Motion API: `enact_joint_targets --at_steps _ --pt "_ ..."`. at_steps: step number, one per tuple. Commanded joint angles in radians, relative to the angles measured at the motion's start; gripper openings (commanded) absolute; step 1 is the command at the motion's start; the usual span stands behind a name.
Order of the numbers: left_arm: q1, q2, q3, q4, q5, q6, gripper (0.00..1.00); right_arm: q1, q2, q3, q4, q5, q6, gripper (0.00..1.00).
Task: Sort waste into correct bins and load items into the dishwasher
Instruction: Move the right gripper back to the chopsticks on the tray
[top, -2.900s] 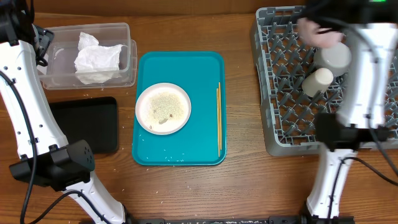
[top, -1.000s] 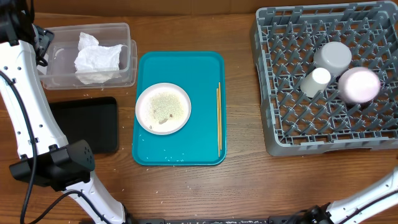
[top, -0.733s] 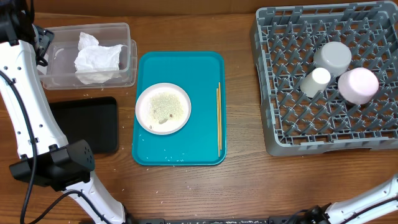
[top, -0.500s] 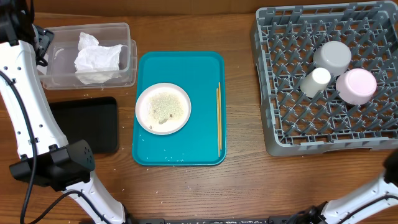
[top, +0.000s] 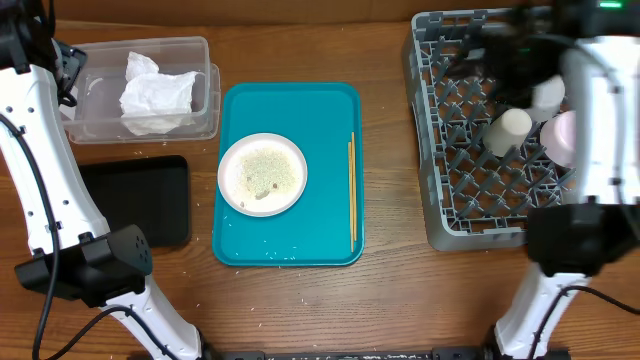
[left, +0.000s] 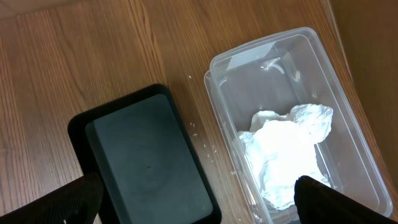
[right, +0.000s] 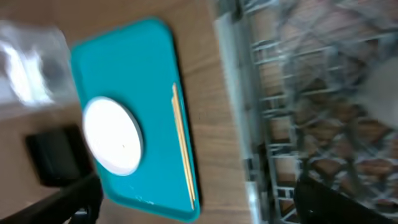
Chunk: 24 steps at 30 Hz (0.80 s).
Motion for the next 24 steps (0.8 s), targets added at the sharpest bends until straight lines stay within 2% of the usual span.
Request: enact_joint_targets --at_steps 1,3,6,8,10,13,15,20,24 --pt "-0.006 0.009 -0.001 0.001 -0.019 -0.009 1.00 0.154 0.016 0.007 -0.002 0.306 0.067 1.00" --pt "-0.006 0.009 -0.001 0.001 -0.019 -0.009 1.00 0.236 0.029 -0.022 0.006 0.397 0.105 1.00" --pt "-0.006 0.009 -0.001 0.000 -0.019 -0.009 1.00 0.333 0.048 -0.086 0.030 0.415 0.111 0.99" --pt "-0.006 0.009 -0.001 0.000 -0.019 -0.009 1.00 0.380 0.060 -0.142 0.055 0.415 0.134 0.92" --pt "-0.006 0.009 -0.001 0.001 -0.019 -0.009 1.00 0.416 0.065 -0.204 0.086 0.394 0.139 0.78" --pt "-0.006 0.009 -0.001 0.000 -0.019 -0.009 1.00 0.485 0.065 -0.347 0.189 0.347 0.139 0.42" --pt "-0.006 0.009 -0.001 0.001 -0.019 -0.009 1.00 0.526 0.065 -0.432 0.260 0.356 0.139 0.34" --pt "-0.006 0.009 -0.001 0.001 -0.019 -0.009 1.00 0.581 0.065 -0.583 0.406 0.367 0.162 0.26" --pt "-0.006 0.009 -0.001 0.000 -0.019 -0.009 1.00 0.591 0.065 -0.661 0.471 0.366 0.203 0.27"
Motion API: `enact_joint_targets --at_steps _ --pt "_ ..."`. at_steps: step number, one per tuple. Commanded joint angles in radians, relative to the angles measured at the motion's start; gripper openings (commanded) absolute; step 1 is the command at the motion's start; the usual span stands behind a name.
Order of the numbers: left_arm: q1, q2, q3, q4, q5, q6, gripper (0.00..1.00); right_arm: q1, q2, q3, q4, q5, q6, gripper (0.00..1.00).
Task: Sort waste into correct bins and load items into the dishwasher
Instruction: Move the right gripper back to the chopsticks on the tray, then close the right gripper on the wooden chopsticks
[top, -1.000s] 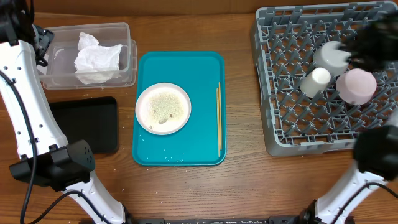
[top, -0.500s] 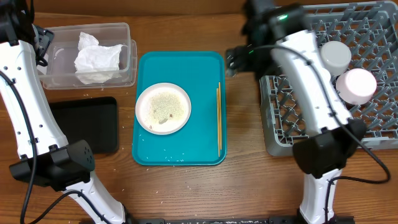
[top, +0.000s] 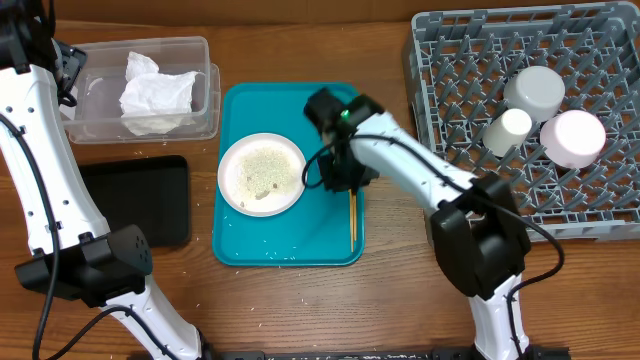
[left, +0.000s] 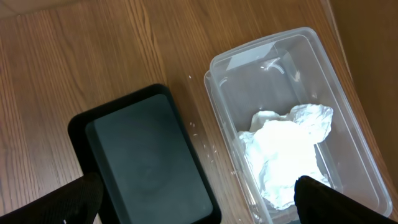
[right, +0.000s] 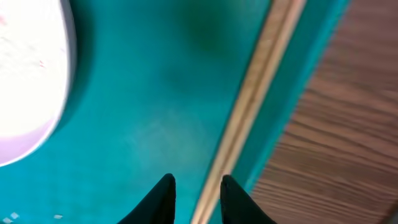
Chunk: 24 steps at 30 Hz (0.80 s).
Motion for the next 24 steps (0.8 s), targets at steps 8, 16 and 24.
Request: enact_joint_targets --at_steps 8,16,24 --pt "-0.006 0.009 -0.001 0.001 -0.019 -0.009 1.00 -0.008 0.002 -0.098 0.064 0.016 0.058 0.30" --pt "-0.006 0.009 -0.001 0.001 -0.019 -0.009 1.00 -0.008 0.003 -0.098 0.081 -0.016 0.071 0.29" --pt "-0.006 0.009 -0.001 0.000 -0.019 -0.009 1.00 -0.008 0.003 -0.100 0.119 -0.008 0.084 0.29"
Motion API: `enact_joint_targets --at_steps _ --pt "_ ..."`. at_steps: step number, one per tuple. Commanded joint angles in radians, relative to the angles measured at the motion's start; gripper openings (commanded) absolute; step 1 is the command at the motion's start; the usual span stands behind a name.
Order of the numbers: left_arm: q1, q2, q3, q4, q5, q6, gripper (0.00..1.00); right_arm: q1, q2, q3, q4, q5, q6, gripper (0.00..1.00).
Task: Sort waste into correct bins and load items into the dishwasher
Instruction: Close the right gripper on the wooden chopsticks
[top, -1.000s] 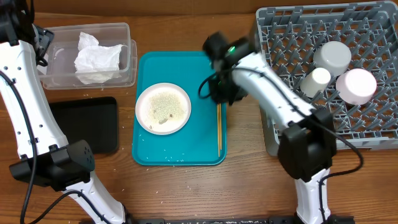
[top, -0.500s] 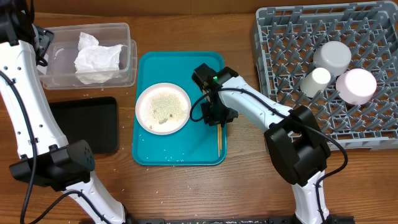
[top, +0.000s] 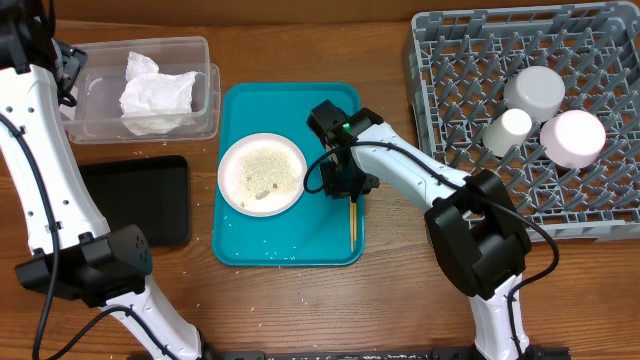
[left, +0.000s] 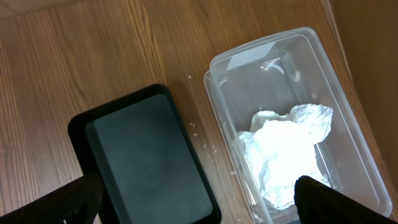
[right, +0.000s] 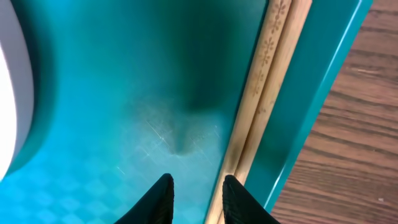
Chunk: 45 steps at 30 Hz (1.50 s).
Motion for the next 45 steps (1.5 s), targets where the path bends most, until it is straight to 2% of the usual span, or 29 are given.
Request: enact_joint_targets --at_steps 1,11,17,34,45 --pt "-0.006 0.009 -0.001 0.001 -0.019 -0.009 1.00 -0.002 0.003 -0.007 0.008 0.009 0.013 0.28" --pt "-0.006 0.009 -0.001 0.001 -0.019 -0.009 1.00 -0.002 0.003 -0.007 0.040 0.071 0.013 0.29" --pt "-0.006 0.009 -0.001 0.001 -0.019 -0.009 1.00 -0.002 0.003 -0.007 0.058 0.070 0.069 0.29" --pt "-0.006 0.009 -0.001 0.001 -0.019 -0.009 1.00 -0.002 0.003 -0.008 0.088 0.131 0.069 0.29" --pt "-0.006 0.009 -0.001 0.001 -0.019 -0.009 1.00 -0.002 0.003 -0.072 0.137 0.126 0.063 0.29"
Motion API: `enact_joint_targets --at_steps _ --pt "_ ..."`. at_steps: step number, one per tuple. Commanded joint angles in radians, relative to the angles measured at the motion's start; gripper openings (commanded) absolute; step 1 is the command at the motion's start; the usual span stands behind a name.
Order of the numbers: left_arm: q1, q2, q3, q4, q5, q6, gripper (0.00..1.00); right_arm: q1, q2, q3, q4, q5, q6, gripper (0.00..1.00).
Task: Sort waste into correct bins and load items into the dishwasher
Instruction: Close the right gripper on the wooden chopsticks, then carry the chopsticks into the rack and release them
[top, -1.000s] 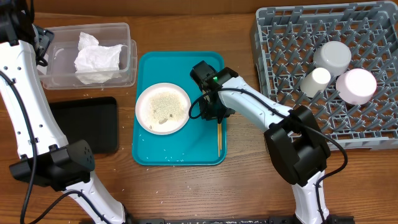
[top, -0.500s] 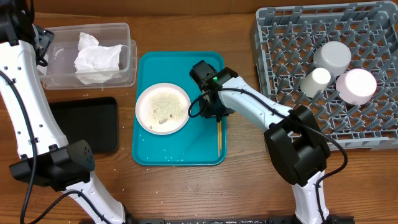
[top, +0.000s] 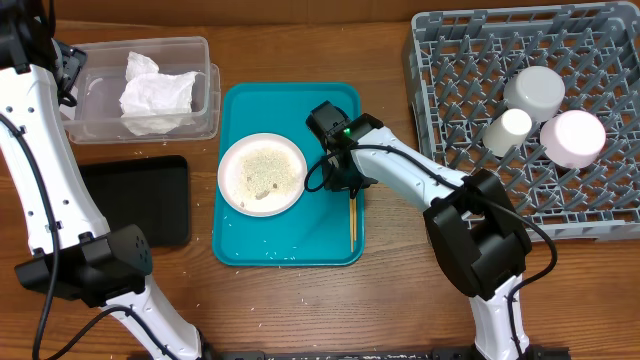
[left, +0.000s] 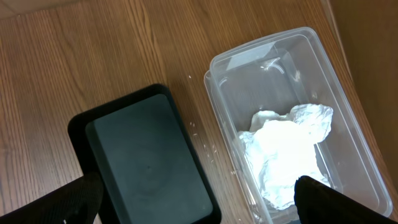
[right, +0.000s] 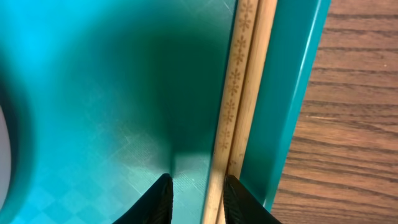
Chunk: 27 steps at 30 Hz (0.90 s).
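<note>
Two wooden chopsticks (right: 239, 93) lie along the right rim of the teal tray (top: 290, 240). My right gripper (right: 198, 202) is low over the tray, open by a narrow gap; its right finger (right: 234, 200) overlaps the chopsticks and its left finger stands on bare tray. A white plate (top: 262, 174) with food crumbs sits on the tray's left half. My left gripper (left: 196, 208) hangs wide open and empty, high above the black bin (left: 146, 162) and the clear bin (left: 292, 112), which holds crumpled tissue (left: 283, 155).
The grey dish rack (top: 450, 150) stands at the right, with a grey cup (top: 535, 92), a cream cup (top: 508, 130) and a pink cup (top: 572, 137) in it. Bare wood lies between the tray and the rack. Crumbs dot the tray's front.
My right gripper has shifted slightly along the chopsticks. They now run nearly straight up the wrist view, tight against the right finger. The left arm has not moved.
My right arm was first over the dish rack, blurred in motion. Then it stood over the tray with its fingers by the chopsticks. It was closer to the tray after that, and now the right finger overlaps the sticks. The left arm stayed still throughout.
</note>
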Motion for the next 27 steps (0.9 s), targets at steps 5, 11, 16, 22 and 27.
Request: enact_joint_targets --at_steps 5,11,16,22,27 --pt "-0.006 0.009 -0.001 0.001 -0.019 -0.009 1.00 -0.002 0.004 -0.026 0.014 -0.042 0.005 0.29" --pt "-0.006 0.009 -0.001 0.001 -0.019 -0.009 1.00 -0.002 0.004 -0.056 0.037 -0.042 0.005 0.29" --pt "-0.006 0.009 -0.001 0.001 -0.019 -0.010 1.00 -0.002 0.004 -0.080 0.044 -0.042 0.002 0.06" --pt "-0.006 0.009 -0.001 0.001 -0.019 -0.009 1.00 -0.002 0.003 0.019 -0.027 -0.049 -0.003 0.04" --pt "-0.006 0.009 -0.001 0.001 -0.019 -0.009 1.00 -0.040 0.003 0.254 -0.171 -0.046 -0.022 0.04"
